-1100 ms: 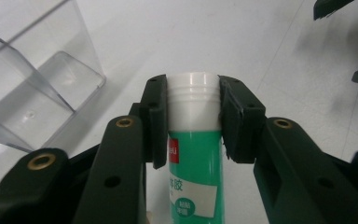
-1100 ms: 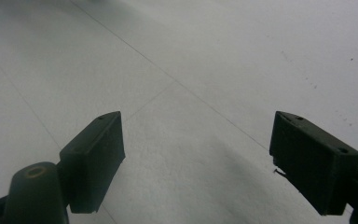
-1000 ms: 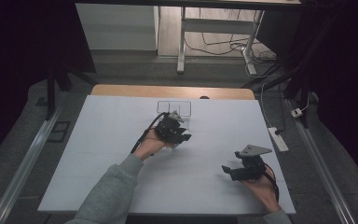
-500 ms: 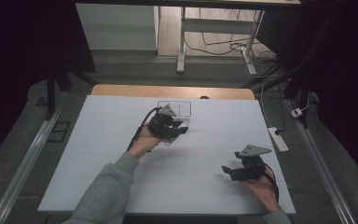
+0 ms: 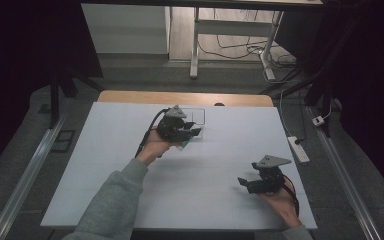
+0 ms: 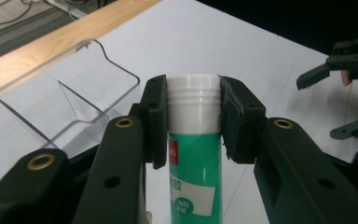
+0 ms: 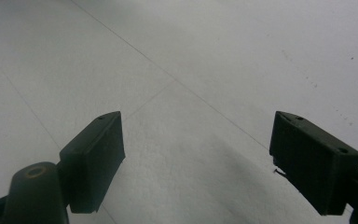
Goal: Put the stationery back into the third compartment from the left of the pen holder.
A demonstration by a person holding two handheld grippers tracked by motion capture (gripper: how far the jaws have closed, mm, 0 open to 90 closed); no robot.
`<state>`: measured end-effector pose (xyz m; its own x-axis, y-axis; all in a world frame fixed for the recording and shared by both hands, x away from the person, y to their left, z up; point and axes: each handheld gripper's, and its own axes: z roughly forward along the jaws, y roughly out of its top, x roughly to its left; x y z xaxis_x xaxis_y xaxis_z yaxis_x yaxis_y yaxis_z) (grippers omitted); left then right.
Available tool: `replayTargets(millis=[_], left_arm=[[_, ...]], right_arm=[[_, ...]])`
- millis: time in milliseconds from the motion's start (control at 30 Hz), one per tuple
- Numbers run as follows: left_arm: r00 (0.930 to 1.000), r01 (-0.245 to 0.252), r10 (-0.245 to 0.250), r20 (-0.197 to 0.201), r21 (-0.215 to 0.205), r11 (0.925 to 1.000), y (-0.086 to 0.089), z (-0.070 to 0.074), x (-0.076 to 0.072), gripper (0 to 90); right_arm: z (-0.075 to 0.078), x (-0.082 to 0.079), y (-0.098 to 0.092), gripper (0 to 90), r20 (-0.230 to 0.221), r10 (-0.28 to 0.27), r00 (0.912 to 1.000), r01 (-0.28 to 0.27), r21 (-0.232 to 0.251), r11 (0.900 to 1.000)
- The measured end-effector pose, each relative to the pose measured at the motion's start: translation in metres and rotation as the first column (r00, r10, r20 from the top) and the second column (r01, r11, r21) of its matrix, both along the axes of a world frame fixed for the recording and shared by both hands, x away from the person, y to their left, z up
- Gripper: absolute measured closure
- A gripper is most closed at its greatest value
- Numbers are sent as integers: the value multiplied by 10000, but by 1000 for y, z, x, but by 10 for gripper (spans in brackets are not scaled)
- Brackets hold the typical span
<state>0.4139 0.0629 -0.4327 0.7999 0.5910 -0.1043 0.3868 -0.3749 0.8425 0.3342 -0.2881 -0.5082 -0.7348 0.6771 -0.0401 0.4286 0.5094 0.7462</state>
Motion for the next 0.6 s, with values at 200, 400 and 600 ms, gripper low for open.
replayTargets(millis=[200,400,600], left_arm=[[9999,-109,109,67,-9,9999,0,3,5,641],[9996,-274,276,93,-159,9995,0,5,11,641],[9991,-422,422,45,-110,9990,-4,8,20,641]], right_arm=[[0,0,0,172,17,-24,10000,23,59,10000],[1,0,-1,172,19,-16,10000,16,97,10000],[1,0,-1,172,30,-23,10000,22,122,9999]])
